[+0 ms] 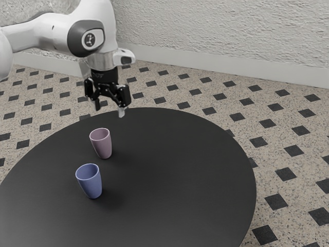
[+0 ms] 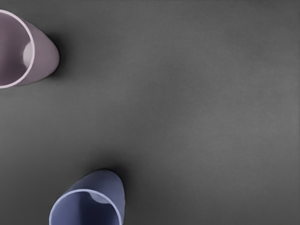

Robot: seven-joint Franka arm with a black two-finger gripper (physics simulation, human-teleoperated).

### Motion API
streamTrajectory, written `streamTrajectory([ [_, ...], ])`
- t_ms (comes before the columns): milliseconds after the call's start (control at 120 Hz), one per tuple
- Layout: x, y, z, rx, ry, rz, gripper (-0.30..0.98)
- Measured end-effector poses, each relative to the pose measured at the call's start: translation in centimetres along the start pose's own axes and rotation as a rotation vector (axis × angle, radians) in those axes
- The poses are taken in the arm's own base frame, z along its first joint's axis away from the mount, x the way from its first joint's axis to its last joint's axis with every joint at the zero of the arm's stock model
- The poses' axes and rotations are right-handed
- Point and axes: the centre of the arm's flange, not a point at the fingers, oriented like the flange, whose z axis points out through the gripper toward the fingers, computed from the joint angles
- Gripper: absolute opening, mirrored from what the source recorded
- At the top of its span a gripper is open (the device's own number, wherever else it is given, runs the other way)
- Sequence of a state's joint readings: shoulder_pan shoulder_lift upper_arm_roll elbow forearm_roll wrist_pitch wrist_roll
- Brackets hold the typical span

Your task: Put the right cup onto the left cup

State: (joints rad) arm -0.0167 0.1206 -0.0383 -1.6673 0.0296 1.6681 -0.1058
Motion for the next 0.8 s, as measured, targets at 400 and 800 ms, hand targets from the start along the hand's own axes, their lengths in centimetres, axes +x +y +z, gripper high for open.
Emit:
streamTrajectory([
  [400, 0.6, 0.6, 7.5, -0.023, 0.007, 0.008, 0.69],
  [800, -2.7, 0.6, 12.3, -0.04, 0.034, 0.002, 0.69],
])
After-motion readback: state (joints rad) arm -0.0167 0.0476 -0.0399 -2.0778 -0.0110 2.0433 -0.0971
